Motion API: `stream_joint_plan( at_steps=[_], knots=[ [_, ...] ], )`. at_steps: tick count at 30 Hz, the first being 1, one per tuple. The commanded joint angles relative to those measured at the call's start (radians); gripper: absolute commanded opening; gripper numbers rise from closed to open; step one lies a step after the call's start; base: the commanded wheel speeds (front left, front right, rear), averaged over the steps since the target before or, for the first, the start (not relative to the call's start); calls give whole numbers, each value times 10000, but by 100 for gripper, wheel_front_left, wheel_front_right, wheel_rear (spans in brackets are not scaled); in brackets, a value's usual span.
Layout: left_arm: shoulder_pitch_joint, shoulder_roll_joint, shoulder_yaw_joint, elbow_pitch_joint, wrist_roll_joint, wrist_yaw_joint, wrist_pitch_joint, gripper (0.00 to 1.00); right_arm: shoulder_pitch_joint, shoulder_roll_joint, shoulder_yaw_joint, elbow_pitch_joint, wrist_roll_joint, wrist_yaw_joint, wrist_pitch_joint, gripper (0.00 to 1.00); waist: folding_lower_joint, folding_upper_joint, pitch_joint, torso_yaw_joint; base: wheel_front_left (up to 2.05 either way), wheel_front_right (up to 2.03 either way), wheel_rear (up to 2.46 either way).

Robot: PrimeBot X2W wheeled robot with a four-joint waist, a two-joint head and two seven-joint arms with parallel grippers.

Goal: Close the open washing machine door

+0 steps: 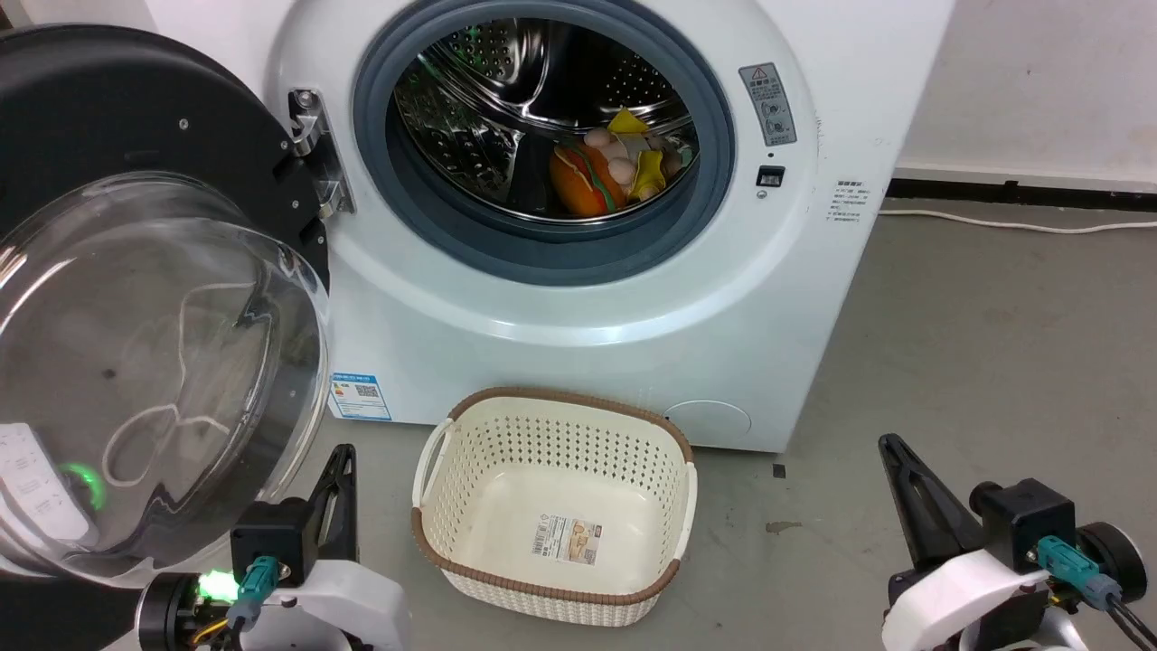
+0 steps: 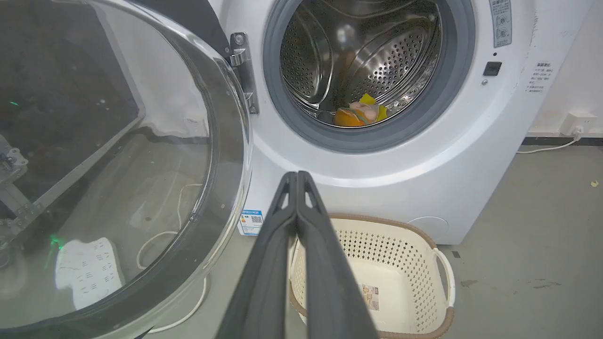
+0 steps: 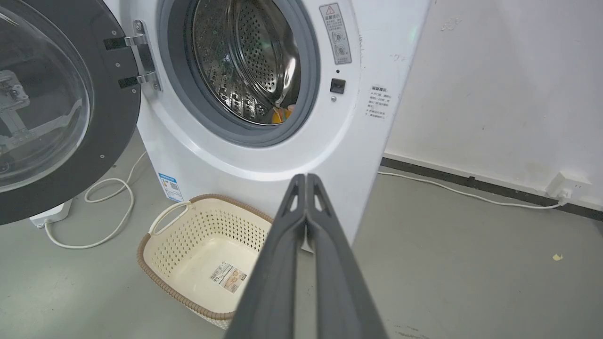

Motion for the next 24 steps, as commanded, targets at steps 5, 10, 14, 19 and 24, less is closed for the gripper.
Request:
stream_joint_plan(
  at_steps=[5, 10, 14, 19, 24],
  knots=[
    [54, 1, 7, -49, 26, 28, 3, 0, 179, 30, 1, -49, -74, 8, 7, 0, 0, 0, 0, 0, 0, 0, 0],
    [54, 1, 7, -49, 26, 28, 3, 0, 179, 30, 1, -49, -74, 8, 7, 0, 0, 0, 0, 0, 0, 0, 0],
    [-1, 0, -2, 7, -3, -2, -6, 100, -10, 0, 3, 8, 14, 0, -6, 100, 0, 0, 0, 0, 0, 0, 0],
    [-3, 0, -16, 19, -18, -2, -68, 100, -12, 1, 9, 56, 86, 0, -68, 100, 0, 0, -13, 0, 0, 0, 0],
    [3, 0, -46, 27, -37, -1, -151, 100, -17, 2, 19, 134, 184, 0, -151, 100, 0, 0, -31, 17, 0, 0, 0]
  ],
)
